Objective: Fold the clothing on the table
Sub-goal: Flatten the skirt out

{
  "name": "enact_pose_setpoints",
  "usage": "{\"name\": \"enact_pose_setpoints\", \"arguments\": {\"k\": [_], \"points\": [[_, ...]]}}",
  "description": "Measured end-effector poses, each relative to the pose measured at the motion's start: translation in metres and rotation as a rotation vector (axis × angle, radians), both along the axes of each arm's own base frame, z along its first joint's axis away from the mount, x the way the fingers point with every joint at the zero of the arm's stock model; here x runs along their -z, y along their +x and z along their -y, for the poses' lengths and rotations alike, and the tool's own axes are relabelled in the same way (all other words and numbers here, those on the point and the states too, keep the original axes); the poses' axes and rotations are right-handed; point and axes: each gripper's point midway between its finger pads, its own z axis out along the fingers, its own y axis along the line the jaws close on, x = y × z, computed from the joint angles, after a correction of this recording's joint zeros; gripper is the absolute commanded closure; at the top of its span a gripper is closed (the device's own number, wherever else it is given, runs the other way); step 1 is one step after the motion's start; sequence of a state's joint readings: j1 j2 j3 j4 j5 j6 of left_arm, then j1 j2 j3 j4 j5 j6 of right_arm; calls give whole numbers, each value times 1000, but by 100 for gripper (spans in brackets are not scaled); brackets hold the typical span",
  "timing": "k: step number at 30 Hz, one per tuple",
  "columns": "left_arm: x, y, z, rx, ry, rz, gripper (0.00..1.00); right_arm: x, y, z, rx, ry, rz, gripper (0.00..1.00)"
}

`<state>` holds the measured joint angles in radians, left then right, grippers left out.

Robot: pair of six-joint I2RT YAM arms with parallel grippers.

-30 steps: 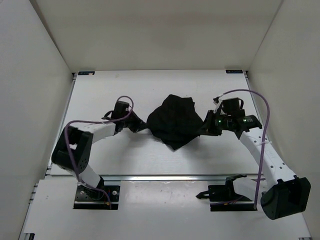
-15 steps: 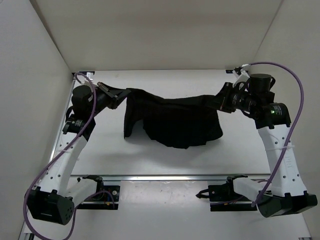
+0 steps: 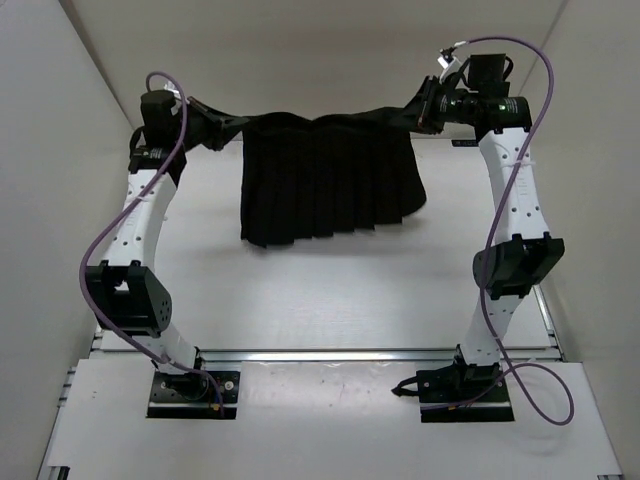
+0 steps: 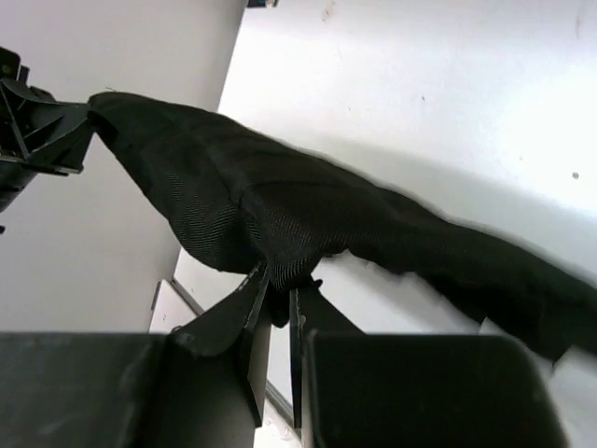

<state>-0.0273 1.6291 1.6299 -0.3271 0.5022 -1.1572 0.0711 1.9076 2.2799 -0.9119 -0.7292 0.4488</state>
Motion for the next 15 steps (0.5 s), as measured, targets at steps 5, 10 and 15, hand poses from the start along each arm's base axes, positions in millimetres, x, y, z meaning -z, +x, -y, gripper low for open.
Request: {"name": "enact_pose_setpoints", "arguments": {"k": [5, 10, 15], "points": [[-10, -18, -7, 9, 28, 51, 100, 7, -9, -2, -23, 4, -19, 100], [86, -99, 1, 50, 38, -86, 100, 91, -75, 1, -27, -8, -199, 100], [250, -188, 9, 129, 104, -432, 100, 233, -167, 10, -8, -50, -553, 100]]}}
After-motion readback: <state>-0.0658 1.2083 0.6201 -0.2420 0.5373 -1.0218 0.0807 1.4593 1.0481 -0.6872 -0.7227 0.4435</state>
